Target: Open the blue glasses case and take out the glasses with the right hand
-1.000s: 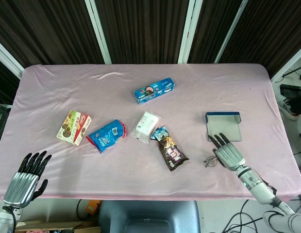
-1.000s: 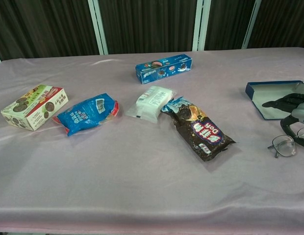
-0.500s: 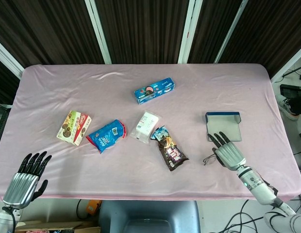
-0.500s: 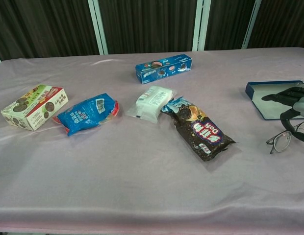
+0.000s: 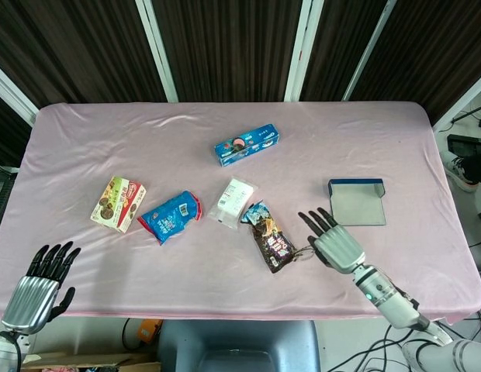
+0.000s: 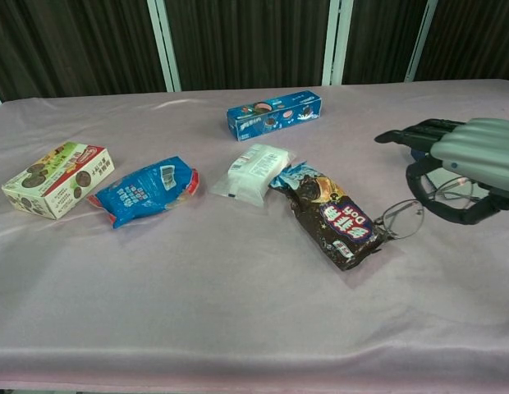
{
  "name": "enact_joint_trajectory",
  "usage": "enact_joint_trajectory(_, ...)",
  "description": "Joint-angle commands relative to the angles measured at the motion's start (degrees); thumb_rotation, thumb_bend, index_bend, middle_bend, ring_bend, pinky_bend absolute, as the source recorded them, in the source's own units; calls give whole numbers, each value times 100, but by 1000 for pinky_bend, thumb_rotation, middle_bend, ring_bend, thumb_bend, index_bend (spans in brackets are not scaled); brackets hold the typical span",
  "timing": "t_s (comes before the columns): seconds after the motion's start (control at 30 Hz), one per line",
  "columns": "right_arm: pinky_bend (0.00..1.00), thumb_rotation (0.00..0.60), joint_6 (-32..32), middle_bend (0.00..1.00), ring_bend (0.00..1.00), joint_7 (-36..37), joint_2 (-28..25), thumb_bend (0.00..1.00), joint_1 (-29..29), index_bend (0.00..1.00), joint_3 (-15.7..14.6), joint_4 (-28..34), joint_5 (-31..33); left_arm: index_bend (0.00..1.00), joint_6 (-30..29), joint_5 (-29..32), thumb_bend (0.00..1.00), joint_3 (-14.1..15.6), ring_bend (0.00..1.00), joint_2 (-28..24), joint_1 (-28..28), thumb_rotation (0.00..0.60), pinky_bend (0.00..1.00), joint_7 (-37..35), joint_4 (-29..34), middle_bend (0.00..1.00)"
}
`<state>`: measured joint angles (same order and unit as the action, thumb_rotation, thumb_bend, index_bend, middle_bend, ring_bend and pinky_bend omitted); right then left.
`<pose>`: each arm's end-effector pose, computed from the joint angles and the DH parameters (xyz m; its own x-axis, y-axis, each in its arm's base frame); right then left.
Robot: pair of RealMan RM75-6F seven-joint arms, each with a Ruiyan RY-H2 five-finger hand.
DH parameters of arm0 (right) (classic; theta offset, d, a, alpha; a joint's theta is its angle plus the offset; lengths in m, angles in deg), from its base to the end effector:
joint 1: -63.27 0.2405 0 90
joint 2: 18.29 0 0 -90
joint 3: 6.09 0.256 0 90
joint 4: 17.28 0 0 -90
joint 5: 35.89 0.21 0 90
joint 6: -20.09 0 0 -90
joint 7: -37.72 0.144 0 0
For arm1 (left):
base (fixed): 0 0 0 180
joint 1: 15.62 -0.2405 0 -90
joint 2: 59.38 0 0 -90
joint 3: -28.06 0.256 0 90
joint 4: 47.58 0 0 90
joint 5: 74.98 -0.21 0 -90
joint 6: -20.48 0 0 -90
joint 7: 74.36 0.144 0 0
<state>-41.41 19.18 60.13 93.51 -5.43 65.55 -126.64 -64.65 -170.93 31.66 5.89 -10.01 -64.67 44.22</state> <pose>-0.2271 -0.2825 0.0289 0.7184 -0.0895 0.6899 -0.6157 -0.5436 0.5705 -0.2949 0.1581 0.1294 0.5522 0.0740 0.8304 0.8232 -0.2062 -0.5290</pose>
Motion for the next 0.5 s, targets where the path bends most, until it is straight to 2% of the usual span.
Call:
enact_joint_trajectory(0.03, 0, 600, 370, 60, 0, -677, 153, 751, 301, 779, 375, 732, 475, 0, -40, -18, 409, 0, 0, -37, -9, 600, 0, -93, -14, 0)
enact_joint_trajectory(0.23, 0, 600, 847, 62, 0, -1553, 1108, 751, 765, 769, 882, 1086, 1673, 0, -93, -17, 409, -8, 0, -116, -20, 600, 0, -318, -49, 0)
enact_joint_trajectory(0.5, 0, 600, 990, 63, 0, -2533, 2748, 751, 1469, 735, 1204, 467, 3132, 0, -171, 2, 407, -17, 0, -195, -59, 600, 0, -529, -102, 0)
